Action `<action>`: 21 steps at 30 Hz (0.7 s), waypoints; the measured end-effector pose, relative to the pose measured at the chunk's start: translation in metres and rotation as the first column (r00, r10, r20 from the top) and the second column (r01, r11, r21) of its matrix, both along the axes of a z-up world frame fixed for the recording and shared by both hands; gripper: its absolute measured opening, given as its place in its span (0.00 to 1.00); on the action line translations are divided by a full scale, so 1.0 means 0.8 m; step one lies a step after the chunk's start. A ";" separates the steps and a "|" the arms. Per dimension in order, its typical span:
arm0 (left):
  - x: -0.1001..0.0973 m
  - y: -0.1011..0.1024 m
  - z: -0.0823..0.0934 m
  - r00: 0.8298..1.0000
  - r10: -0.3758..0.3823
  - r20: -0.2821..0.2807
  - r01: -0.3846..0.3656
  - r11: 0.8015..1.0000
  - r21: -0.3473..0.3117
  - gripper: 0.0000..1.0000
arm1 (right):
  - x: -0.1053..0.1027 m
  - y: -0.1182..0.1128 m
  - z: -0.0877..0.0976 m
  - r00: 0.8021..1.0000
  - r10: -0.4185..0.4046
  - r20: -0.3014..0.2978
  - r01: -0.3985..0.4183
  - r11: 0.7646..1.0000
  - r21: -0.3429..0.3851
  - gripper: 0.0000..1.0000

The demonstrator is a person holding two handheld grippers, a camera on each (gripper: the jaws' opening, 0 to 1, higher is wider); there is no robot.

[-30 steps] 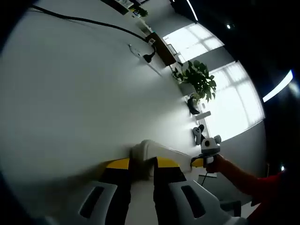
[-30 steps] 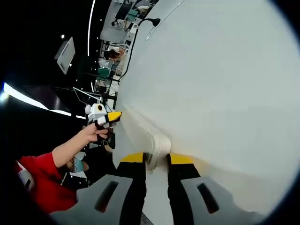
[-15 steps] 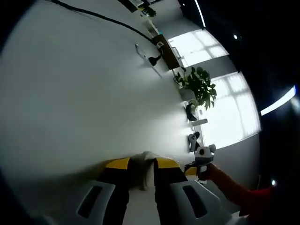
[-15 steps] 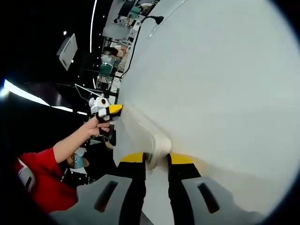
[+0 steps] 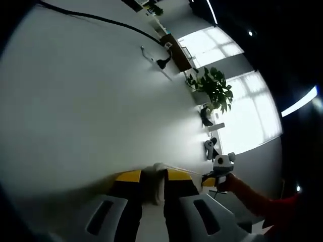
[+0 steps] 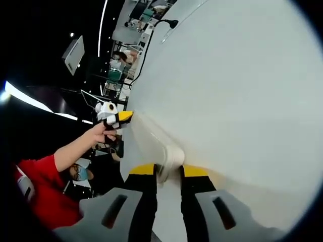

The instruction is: Arrange the utensils inside the cutlery case until each visible utensil rests in its matching compartment.

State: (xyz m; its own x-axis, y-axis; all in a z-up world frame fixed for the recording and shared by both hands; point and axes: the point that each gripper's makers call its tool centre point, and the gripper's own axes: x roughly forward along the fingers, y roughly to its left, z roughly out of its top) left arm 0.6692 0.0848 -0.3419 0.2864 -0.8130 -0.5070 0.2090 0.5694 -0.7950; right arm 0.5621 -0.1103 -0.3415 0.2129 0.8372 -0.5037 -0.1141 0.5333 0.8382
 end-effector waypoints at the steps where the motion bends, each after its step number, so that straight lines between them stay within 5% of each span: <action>1: -0.001 0.001 -0.001 1.000 0.009 -0.009 -0.009 1.000 -0.002 0.13 | 0.000 0.000 0.000 1.000 -0.001 -0.001 0.001 1.000 -0.003 0.13; 7: -0.005 0.001 0.001 0.998 0.062 -0.002 -0.062 0.998 -0.033 0.15 | 0.001 -0.001 0.000 0.998 -0.057 -0.007 0.057 0.998 0.011 0.14; 9: -0.008 0.003 0.003 0.998 0.032 0.058 -0.030 0.999 -0.021 0.15 | 0.016 -0.009 0.001 0.991 -0.131 0.025 0.130 0.991 0.016 0.14; 11: -0.022 0.006 0.005 0.999 0.039 0.018 -0.038 0.999 -0.022 0.13 | 0.028 -0.017 0.002 0.981 -0.179 0.075 0.179 0.984 0.000 0.13; 12: -0.025 0.009 0.006 0.996 0.038 0.076 -0.037 0.999 -0.006 0.13 | 0.023 -0.012 0.004 0.986 -0.153 0.066 0.153 0.988 -0.007 0.13; 21: -0.039 0.018 0.006 0.990 0.129 0.048 -0.130 0.992 0.006 0.13 | 0.033 -0.005 0.005 0.978 -0.177 0.111 0.181 0.983 -0.027 0.12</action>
State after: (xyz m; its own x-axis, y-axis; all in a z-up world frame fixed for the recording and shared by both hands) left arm 0.6376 0.0995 -0.3369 0.4127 -0.7628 -0.4978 0.1703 0.6015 -0.7805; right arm 0.5887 -0.1145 -0.3373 0.4122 0.7621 -0.4993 -0.1024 0.5833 0.8058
